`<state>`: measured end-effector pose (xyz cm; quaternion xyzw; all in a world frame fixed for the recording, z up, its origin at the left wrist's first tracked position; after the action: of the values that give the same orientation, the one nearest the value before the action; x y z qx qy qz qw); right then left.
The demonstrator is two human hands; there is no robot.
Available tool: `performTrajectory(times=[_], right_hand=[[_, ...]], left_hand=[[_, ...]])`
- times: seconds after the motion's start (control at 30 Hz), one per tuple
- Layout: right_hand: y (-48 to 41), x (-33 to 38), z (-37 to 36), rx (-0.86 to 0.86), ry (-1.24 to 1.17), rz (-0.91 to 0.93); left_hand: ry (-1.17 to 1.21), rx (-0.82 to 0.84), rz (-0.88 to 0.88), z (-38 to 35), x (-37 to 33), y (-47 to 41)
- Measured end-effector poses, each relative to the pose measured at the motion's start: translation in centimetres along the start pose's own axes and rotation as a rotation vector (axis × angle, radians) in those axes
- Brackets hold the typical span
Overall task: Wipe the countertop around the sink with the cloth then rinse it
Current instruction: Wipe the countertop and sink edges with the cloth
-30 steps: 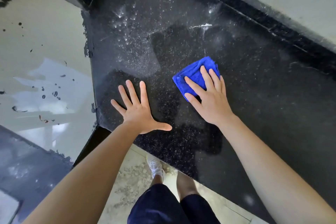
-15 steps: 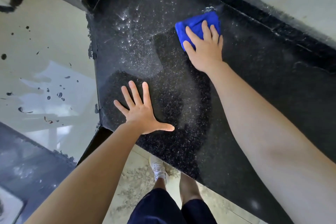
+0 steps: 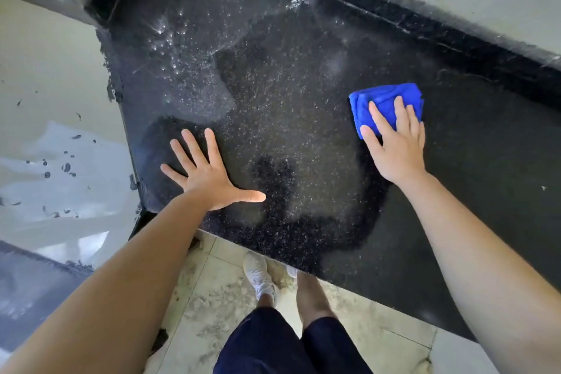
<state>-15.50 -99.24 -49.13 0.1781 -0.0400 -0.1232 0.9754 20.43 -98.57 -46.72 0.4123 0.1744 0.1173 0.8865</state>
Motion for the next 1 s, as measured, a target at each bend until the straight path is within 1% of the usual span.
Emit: performTrajectory(times=[0.1,0.2,0.43,0.5,0.6,0.67,0.77,0.83,0.9,1.0], right_hand=[[3.3,-0.5,-1.1,0.024,-0.023,-0.056],[6.2,-1.2,-2.1,0.06,-0.007,-0.05],[6.3,-1.6,-1.9,0.108,0.039,-0.001],[6.3,-1.7,-1.9,0.106,0.04,0.024],[5.7,-2.4,-1.6,0.109,0.05,0.069],[4.8,-2.9,-1.2,0.103,0.065,0.117],[1.6,-3.7,0.2,0.087,0.076,0.173],[-1.7,-3.8,1.3,0.077,0.078,0.175],[-5.9,-3.3,2.6,0.057,0.088,0.187],[-11.5,-0.7,4.2,0.005,0.104,0.262]], left_hand=[[-0.004,0.004,0.005,0.1,-0.1,0.3],[-0.01,0.003,0.014,0.2,-0.3,0.7],[-0.024,-0.011,0.047,0.5,-1.6,1.6],[-0.034,-0.061,-0.039,0.6,-3.8,1.8],[-0.129,-0.128,-0.275,0.6,-9.1,0.6],[-0.197,-0.101,-0.336,1.0,-12.6,-0.9],[-0.233,-0.01,-0.284,1.5,-15.4,-3.4],[-0.261,0.04,-0.24,1.5,-15.8,-4.3],[-0.284,0.056,-0.222,1.2,-15.8,-4.8],[-0.294,0.068,-0.205,1.0,-15.9,-5.3]])
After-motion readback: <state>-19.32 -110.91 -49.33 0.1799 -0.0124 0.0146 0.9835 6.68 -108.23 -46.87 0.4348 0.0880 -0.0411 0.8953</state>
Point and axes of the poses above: each hand's wrist, its own y-axis away from the middle knuckle, its own z-axis out of the back of the hand, x = y × z, the point moved 3 cm from there along -y, towards the middle knuckle, and after that the axes turned 11 degrees about y, right-handed, at the moved point
